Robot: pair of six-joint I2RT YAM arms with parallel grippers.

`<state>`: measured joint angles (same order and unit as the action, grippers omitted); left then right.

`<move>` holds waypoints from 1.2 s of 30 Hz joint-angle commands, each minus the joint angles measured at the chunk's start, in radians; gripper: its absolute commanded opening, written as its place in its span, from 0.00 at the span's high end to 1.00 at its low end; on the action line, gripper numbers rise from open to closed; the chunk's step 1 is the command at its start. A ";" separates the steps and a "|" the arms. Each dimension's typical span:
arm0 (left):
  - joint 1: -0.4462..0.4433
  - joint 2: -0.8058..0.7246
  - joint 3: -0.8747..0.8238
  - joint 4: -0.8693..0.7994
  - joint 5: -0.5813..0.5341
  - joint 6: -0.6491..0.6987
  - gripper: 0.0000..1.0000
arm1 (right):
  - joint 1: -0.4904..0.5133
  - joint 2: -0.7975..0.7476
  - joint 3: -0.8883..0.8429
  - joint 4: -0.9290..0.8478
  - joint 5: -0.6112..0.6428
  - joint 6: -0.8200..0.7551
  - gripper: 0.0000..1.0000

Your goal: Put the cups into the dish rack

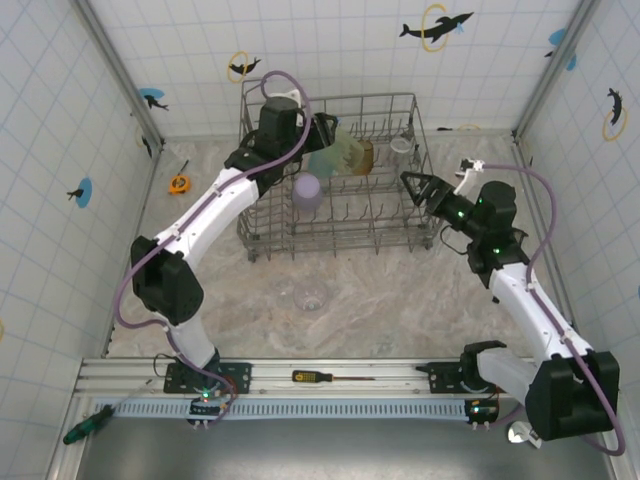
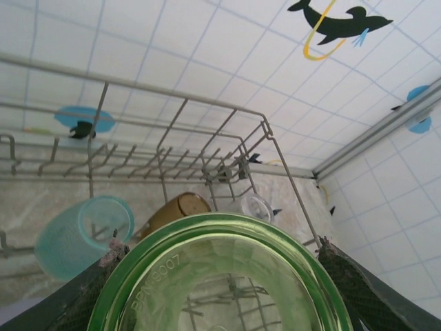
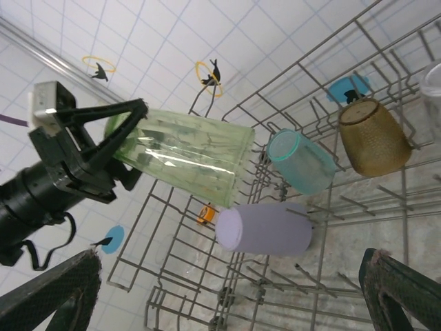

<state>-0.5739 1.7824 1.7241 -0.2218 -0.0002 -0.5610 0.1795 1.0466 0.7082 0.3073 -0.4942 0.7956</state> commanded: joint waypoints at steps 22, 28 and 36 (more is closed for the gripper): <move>-0.082 0.159 0.150 -0.099 -0.139 0.215 1.00 | -0.040 -0.097 -0.090 -0.074 0.039 -0.032 0.00; -0.092 0.197 0.197 -0.107 -0.164 0.250 1.00 | -0.041 -0.099 -0.104 -0.059 0.039 -0.019 0.00; -0.098 0.241 0.223 -0.100 -0.177 0.262 1.00 | -0.041 -0.093 -0.119 -0.041 0.034 -0.007 0.00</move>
<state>-0.6624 2.0037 1.9064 -0.3355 -0.1627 -0.3347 0.1425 0.9665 0.6022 0.2348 -0.4644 0.7849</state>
